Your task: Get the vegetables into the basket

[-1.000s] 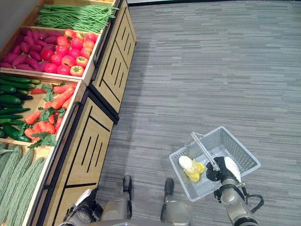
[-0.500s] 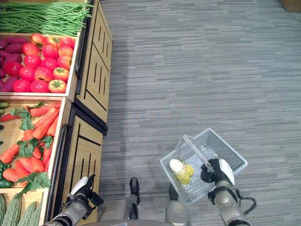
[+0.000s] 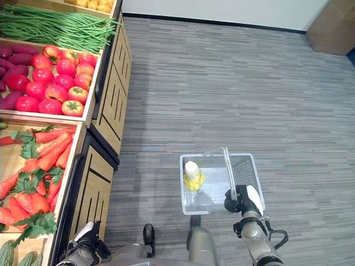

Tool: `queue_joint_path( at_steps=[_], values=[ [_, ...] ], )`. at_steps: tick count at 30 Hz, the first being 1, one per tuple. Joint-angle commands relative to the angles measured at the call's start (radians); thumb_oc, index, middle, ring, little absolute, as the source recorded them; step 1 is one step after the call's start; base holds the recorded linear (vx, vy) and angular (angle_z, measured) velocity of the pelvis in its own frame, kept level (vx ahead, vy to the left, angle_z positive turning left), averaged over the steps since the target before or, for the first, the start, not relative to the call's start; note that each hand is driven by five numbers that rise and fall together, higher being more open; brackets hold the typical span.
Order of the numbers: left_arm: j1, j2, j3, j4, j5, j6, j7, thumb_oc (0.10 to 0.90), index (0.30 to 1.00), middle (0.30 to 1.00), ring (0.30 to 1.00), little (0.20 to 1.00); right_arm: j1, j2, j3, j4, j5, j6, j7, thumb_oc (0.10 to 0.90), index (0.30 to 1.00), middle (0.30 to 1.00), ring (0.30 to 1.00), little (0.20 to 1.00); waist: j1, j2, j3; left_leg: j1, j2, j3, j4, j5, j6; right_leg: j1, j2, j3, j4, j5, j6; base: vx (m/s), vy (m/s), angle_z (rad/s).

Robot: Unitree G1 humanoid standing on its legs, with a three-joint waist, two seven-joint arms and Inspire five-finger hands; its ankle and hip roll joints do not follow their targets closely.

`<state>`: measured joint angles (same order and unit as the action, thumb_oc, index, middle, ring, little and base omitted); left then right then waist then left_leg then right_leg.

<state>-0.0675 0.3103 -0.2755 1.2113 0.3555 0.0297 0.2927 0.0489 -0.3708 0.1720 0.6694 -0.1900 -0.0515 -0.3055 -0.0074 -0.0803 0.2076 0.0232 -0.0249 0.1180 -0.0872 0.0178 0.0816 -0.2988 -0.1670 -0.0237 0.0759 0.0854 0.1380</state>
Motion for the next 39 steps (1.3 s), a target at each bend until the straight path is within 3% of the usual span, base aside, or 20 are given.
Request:
queue_joint_path(
  at_steps=[1, 5, 9, 14, 16, 18, 20, 21, 24, 26, 28, 31, 36, 39],
  values=[
    [-0.023, 0.008, 0.014, 0.001, 0.019, -0.009, 0.012, 0.900, 1.000, 1.000, 1.000, 1.000, -0.054, -0.104, -0.043, -0.104, -0.010, -0.067, -0.066, 0.400, 0.300, 0.300, 0.300, 0.300, -0.020, 0.018, 0.010, 0.019, 0.017, -0.011, 0.069, -0.067, -0.093, 0.051, 0.001, 0.029, 0.012, 0.088, 0.060, 0.20, -0.098, 0.46],
    [-0.013, 0.000, 0.018, 0.003, 0.018, -0.011, 0.011, 0.900, 1.000, 1.000, 1.000, 1.000, -0.047, -0.108, -0.041, -0.109, -0.015, -0.068, -0.061, 0.400, 0.300, 0.300, 0.300, 0.300, -0.025, 0.015, 0.007, 0.053, 0.017, -0.035, 0.083, -0.094, -0.102, 0.040, -0.004, 0.005, 0.002, 0.112, 0.063, 0.19, -0.121, 0.31],
    [0.007, -0.013, 0.019, 0.004, 0.010, -0.013, 0.007, 0.900, 1.000, 1.000, 1.000, 1.000, -0.033, -0.125, -0.041, -0.127, -0.022, -0.069, -0.047, 0.400, 0.300, 0.300, 0.300, 0.300, -0.019, 0.029, -0.013, 0.067, 0.037, -0.057, 0.104, -0.114, -0.122, 0.067, 0.016, -0.018, 0.010, 0.070, 0.041, 0.16, -0.172, 0.15],
    [0.026, -0.026, 0.011, 0.007, 0.011, -0.021, 0.007, 0.900, 1.000, 1.000, 1.000, 1.000, -0.012, -0.157, -0.050, -0.147, -0.029, -0.082, -0.035, 0.400, 0.300, 0.300, 0.300, 0.300, -0.019, 0.061, -0.030, 0.069, 0.088, -0.084, 0.130, -0.074, -0.158, 0.077, 0.054, -0.062, 0.057, 0.000, 0.007, 0.17, -0.241, 0.18],
    [0.019, -0.034, 0.008, 0.011, 0.004, -0.016, 0.010, 0.900, 1.000, 1.000, 1.000, 1.000, -0.001, -0.189, -0.056, -0.157, -0.039, -0.085, -0.034, 0.400, 0.300, 0.300, 0.300, 0.300, -0.022, 0.083, -0.032, 0.054, 0.124, -0.102, 0.163, -0.011, -0.186, 0.085, 0.085, -0.080, 0.080, -0.050, -0.024, 0.20, -0.344, 0.38],
    [0.016, -0.035, 0.007, 0.009, 0.002, -0.015, 0.009, 0.900, 1.000, 1.000, 1.000, 1.000, 0.001, -0.196, -0.058, -0.160, -0.039, -0.084, -0.035, 0.400, 0.300, 0.300, 0.300, 0.300, -0.024, 0.085, -0.029, 0.041, 0.127, -0.107, 0.186, 0.003, -0.193, 0.090, 0.089, -0.086, 0.084, -0.061, -0.032, 0.10, -0.164, 0.23],
    [0.001, -0.033, 0.003, 0.001, -0.004, -0.013, 0.015, 0.900, 1.000, 1.000, 1.000, 1.000, 0.003, -0.205, -0.066, -0.156, -0.036, -0.085, -0.047, 0.400, 0.300, 0.300, 0.300, 0.300, -0.020, 0.081, -0.015, -0.005, 0.128, -0.101, 0.265, 0.059, -0.208, 0.122, 0.096, -0.101, 0.076, -0.080, -0.049, 0.11, -0.167, 0.18],
    [0.001, -0.033, 0.002, 0.001, -0.004, -0.013, 0.015, 0.900, 1.000, 1.000, 1.000, 1.000, 0.003, -0.205, -0.067, -0.156, -0.036, -0.085, -0.047, 0.400, 0.300, 0.300, 0.300, 0.300, -0.021, 0.081, -0.015, -0.006, 0.127, -0.102, 0.266, 0.058, -0.208, 0.123, 0.096, -0.103, 0.075, -0.080, -0.049, 0.07, -0.104, 0.21],
    [-0.022, -0.035, -0.009, 0.006, -0.011, -0.009, 0.029, 0.900, 1.000, 1.000, 1.000, 1.000, 0.004, -0.207, -0.072, -0.152, -0.036, -0.080, -0.065, 0.400, 0.300, 0.300, 0.300, 0.300, -0.001, 0.063, -0.001, -0.152, 0.137, -0.050, 0.166, 0.047, -0.187, 0.187, 0.062, -0.116, 0.010, -0.084, -0.034, 0.15, -0.045, 0.31],
    [-0.022, -0.039, -0.013, 0.005, -0.007, -0.007, 0.029, 0.900, 1.000, 1.000, 1.000, 1.000, 0.006, -0.204, -0.070, -0.147, -0.043, -0.076, -0.073, 0.400, 0.300, 0.300, 0.300, 0.300, 0.006, 0.065, -0.001, -0.185, 0.152, -0.024, 0.127, 0.085, -0.194, 0.207, 0.059, -0.116, -0.004, -0.090, -0.030, 0.19, 0.064, 0.23],
    [-0.018, -0.041, -0.017, 0.004, 0.001, -0.007, 0.027, 0.900, 1.000, 1.000, 1.000, 1.000, 0.006, -0.200, -0.067, -0.137, -0.047, -0.073, -0.083, 0.400, 0.300, 0.300, 0.300, 0.300, 0.016, 0.071, 0.000, -0.227, 0.177, 0.008, 0.077, 0.158, -0.207, 0.240, 0.062, -0.112, -0.011, -0.104, -0.029, 0.22, 0.113, -0.08],
    [-0.007, -0.041, -0.024, 0.001, 0.015, -0.005, 0.019, 0.900, 1.000, 1.000, 1.000, 1.000, 0.012, -0.193, -0.066, -0.133, -0.052, -0.070, -0.082, 0.400, 0.300, 0.300, 0.300, 0.300, 0.028, 0.071, 0.001, -0.226, 0.187, 0.019, 0.056, 0.179, -0.212, 0.274, 0.065, -0.095, -0.008, -0.123, -0.025, 0.18, 0.095, -0.26],
    [0.017, -0.042, 0.010, 0.026, 0.014, 0.002, 0.024, 0.900, 1.000, 1.000, 1.000, 1.000, 0.041, -0.152, -0.076, -0.120, -0.066, -0.056, -0.067, 0.400, 0.300, 0.300, 0.300, 0.300, 0.037, 0.044, -0.031, -0.186, 0.137, 0.060, 0.066, 0.118, -0.164, 0.309, 0.006, -0.059, 0.013, -0.118, 0.019, 0.26, 0.250, -0.34],
    [0.018, -0.018, 0.009, 0.006, 0.028, 0.001, 0.022, 0.900, 1.000, 1.000, 1.000, 1.000, 0.025, -0.131, -0.073, -0.112, -0.063, -0.047, -0.064, 0.400, 0.300, 0.300, 0.300, 0.300, 0.042, 0.014, -0.041, -0.176, 0.098, 0.083, 0.087, 0.074, -0.134, 0.286, -0.036, -0.028, 0.033, -0.025, 0.051, 0.15, 0.252, -0.16]
  ],
)
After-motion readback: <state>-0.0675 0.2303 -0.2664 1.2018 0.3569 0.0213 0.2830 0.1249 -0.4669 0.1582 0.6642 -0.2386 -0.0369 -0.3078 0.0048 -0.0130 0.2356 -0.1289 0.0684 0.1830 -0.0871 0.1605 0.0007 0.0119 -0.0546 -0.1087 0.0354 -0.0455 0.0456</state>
